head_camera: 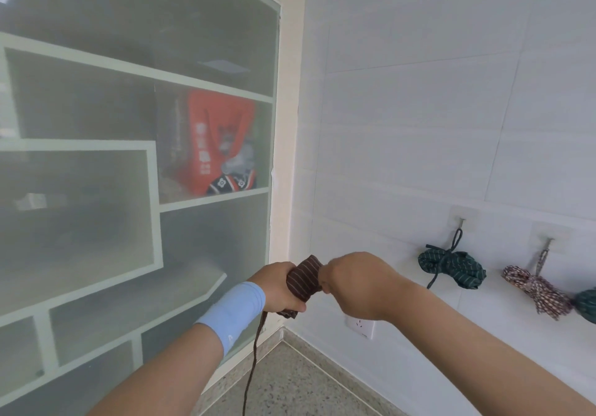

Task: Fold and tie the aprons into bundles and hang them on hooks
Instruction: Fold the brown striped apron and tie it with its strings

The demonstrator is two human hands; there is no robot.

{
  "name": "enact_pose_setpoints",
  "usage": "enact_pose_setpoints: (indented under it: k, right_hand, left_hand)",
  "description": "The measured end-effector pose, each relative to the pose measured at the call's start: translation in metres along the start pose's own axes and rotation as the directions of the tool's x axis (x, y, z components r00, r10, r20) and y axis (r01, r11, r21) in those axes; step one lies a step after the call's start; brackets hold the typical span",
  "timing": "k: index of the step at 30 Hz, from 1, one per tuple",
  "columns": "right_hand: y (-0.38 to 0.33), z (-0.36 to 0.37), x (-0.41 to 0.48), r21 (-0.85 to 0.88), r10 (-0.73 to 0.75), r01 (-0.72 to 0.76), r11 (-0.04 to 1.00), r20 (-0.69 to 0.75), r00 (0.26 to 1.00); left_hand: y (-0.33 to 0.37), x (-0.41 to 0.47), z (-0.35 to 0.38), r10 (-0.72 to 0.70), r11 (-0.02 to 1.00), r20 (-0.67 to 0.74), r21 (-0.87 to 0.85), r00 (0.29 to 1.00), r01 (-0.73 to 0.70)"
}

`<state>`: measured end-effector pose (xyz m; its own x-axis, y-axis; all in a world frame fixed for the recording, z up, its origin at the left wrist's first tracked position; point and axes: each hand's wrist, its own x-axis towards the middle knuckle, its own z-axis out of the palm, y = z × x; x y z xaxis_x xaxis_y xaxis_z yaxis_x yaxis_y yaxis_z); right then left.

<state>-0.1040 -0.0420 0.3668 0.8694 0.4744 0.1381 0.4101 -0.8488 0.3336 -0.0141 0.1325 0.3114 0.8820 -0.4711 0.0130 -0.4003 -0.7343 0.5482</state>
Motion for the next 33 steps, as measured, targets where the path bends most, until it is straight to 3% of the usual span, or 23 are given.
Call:
enact_pose_setpoints:
  k: [4, 6, 9, 12, 16, 19, 21, 22, 23, 24, 25, 26, 27, 28, 29, 30, 31, 33]
  right_hand:
    - [-0.001, 0.005, 0.011, -0.152, -0.148, 0.136, 0.979, -0.07, 0.987]
    - [0.007, 0.011, 0.016, -0.11, -0.125, 0.11, 0.988, -0.137, 0.983]
    - [0.014, 0.015, 0.024, 0.06, 0.025, -0.01, 0.998, -0.244, 0.969]
    - [0.017, 0.012, 0.034, 0.141, 0.115, -0.085, 0.986, -0.222, 0.968]
    - [0.022, 0.012, 0.041, 0.247, 0.158, -0.109, 0.963, -0.188, 0.969]
    - [0.019, 0.022, 0.046, 0.254, 0.141, -0.09, 0.963, -0.193, 0.971]
    - [0.015, 0.04, 0.049, 0.228, 0.223, -0.154, 0.961, -0.318, 0.921]
    - [0.01, 0.049, 0.049, 0.317, 0.354, -0.232, 0.92, -0.412, 0.839]
    - [0.002, 0.056, 0.046, 0.509, 0.544, -0.294, 0.809, -0.459, 0.703]
    - [-0.011, 0.061, 0.041, 0.739, 0.737, -0.294, 0.606, -0.383, 0.557]
    - [-0.025, 0.065, 0.036, 0.922, 0.853, -0.228, 0.313, -0.167, 0.495]
    - [-0.039, 0.07, 0.033, 0.992, 0.825, -0.125, -0.014, 0.082, 0.558]
    - [-0.051, 0.078, 0.033, 0.952, 0.681, -0.054, -0.301, 0.255, 0.686]
    - [-0.059, 0.087, 0.035, 0.865, 0.483, -0.06, -0.498, 0.334, 0.809]
    - [-0.066, 0.096, 0.034, 0.806, 0.313, -0.115, -0.581, 0.352, 0.882]
    - [-0.069, 0.1, 0.032, 0.79, 0.201, -0.173, -0.588, 0.35, 0.915]
    - [-0.069, 0.102, 0.029, 0.793, 0.118, -0.221, -0.567, 0.344, 0.932]
    - [-0.056, 0.106, 0.024, 0.838, 0.009, -0.332, -0.433, 0.372, 0.928]
  left_hand:
    - [0.014, -0.003, 0.006, 0.042, 0.992, 0.091, 0.112, 0.995, -0.052]
    - [0.014, -0.005, 0.011, 0.097, 0.99, 0.077, 0.097, 0.992, -0.104]
    - [0.013, -0.013, 0.024, 0.154, 0.984, -0.022, -0.086, 0.988, -0.155]
    - [0.009, -0.02, 0.034, 0.142, 0.969, -0.092, -0.19, 0.986, -0.157]
    - [0.003, -0.022, 0.037, 0.149, 0.929, -0.098, -0.327, 0.984, -0.174]
    - [0.001, -0.019, 0.033, 0.075, 0.859, -0.031, -0.505, 0.997, -0.08]
    - [0.0, -0.016, 0.034, 0.007, 0.773, -0.018, -0.634, 1.0, -0.017]
    - [-0.001, -0.016, 0.035, -0.038, 0.699, -0.029, -0.715, 0.999, 0.006]
    - [-0.001, -0.015, 0.036, -0.1, 0.582, -0.037, -0.813, 0.994, 0.028]
    - [-0.001, -0.013, 0.037, -0.169, 0.426, -0.028, -0.904, 0.985, 0.047]
    - [0.0, -0.011, 0.037, -0.224, 0.263, -0.001, -0.963, 0.974, 0.06]
    - [0.003, -0.01, 0.036, -0.261, 0.125, 0.03, -0.99, 0.965, 0.065]
    - [0.006, -0.009, 0.035, -0.283, 0.03, 0.05, -0.998, 0.958, 0.061]
    - [0.009, -0.007, 0.035, -0.297, -0.026, 0.057, -0.998, 0.953, 0.052]
    - [0.011, -0.007, 0.036, -0.311, -0.046, 0.06, -0.998, 0.948, 0.048]
    - [0.011, -0.007, 0.035, -0.314, -0.048, 0.067, -0.997, 0.947, 0.054]
    - [0.011, -0.009, 0.034, -0.299, -0.043, 0.067, -0.997, 0.952, 0.057]
    - [0.006, -0.012, 0.028, -0.243, -0.023, 0.047, -0.999, 0.969, 0.043]
